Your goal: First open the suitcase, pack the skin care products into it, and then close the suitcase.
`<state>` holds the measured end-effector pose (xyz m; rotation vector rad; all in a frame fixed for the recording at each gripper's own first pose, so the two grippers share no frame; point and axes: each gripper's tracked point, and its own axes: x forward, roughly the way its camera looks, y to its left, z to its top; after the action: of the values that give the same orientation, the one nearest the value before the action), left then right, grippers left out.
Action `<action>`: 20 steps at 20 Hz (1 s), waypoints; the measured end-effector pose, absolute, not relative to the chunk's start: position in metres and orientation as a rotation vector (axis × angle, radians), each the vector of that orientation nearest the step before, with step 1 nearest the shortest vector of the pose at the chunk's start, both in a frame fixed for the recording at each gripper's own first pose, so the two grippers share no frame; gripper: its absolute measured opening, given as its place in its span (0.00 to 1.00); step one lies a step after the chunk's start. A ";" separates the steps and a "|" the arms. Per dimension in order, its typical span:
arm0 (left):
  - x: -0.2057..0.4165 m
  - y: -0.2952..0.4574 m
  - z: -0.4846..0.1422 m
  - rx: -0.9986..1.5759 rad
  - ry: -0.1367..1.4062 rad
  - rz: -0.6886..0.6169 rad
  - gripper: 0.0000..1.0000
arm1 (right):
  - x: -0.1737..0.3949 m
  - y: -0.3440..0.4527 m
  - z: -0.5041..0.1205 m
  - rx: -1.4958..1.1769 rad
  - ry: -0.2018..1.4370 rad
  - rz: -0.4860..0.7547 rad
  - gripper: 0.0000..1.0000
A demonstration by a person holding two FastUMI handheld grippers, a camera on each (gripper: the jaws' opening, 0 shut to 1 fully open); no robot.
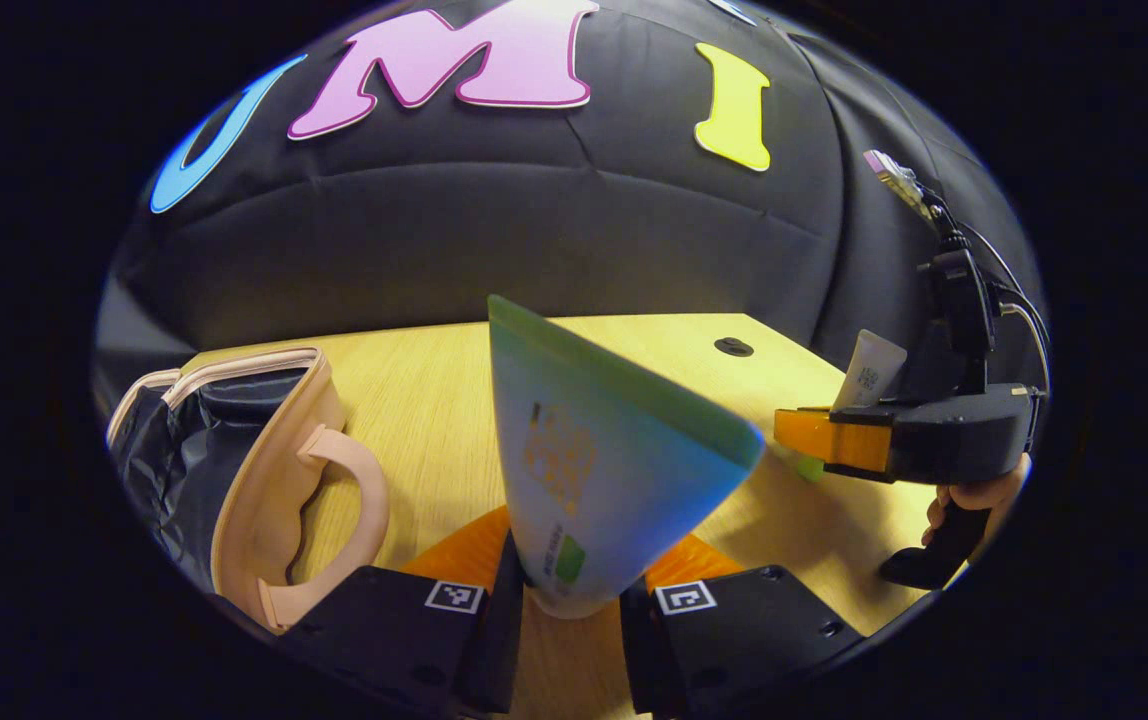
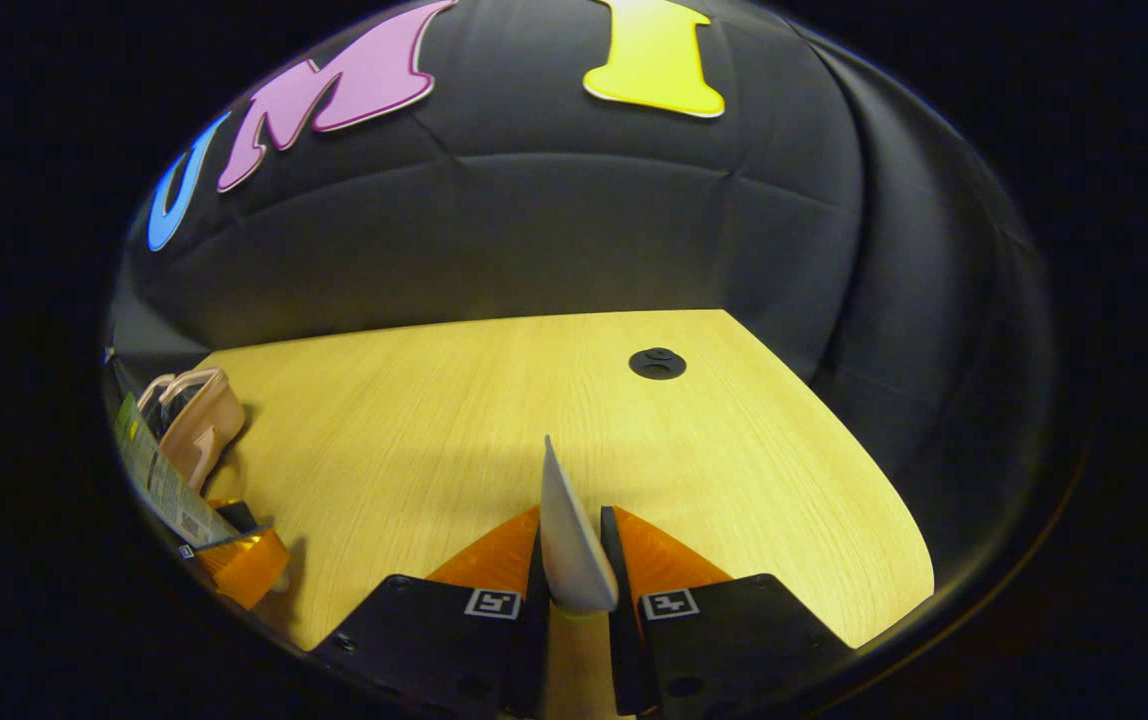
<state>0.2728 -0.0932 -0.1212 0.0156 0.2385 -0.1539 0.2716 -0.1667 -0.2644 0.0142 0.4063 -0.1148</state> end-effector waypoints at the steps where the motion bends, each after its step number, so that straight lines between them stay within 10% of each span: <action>1: 0.272 -0.093 -0.120 0.006 0.233 -0.161 0.48 | 0.268 -0.162 -0.263 0.008 0.413 -0.099 0.29; 12: 0.181 -0.004 0.005 -0.102 0.114 -0.098 0.45 | 0.185 -0.076 -0.132 -0.027 0.307 0.069 0.28; 20: 0.166 0.168 -0.056 0.023 0.498 0.019 0.48 | 0.115 0.029 -0.091 0.006 0.325 0.225 0.28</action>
<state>0.1657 0.1683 -0.0558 0.0226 0.4979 0.0187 0.1150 0.0294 -0.0905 0.0056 0.3248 0.2254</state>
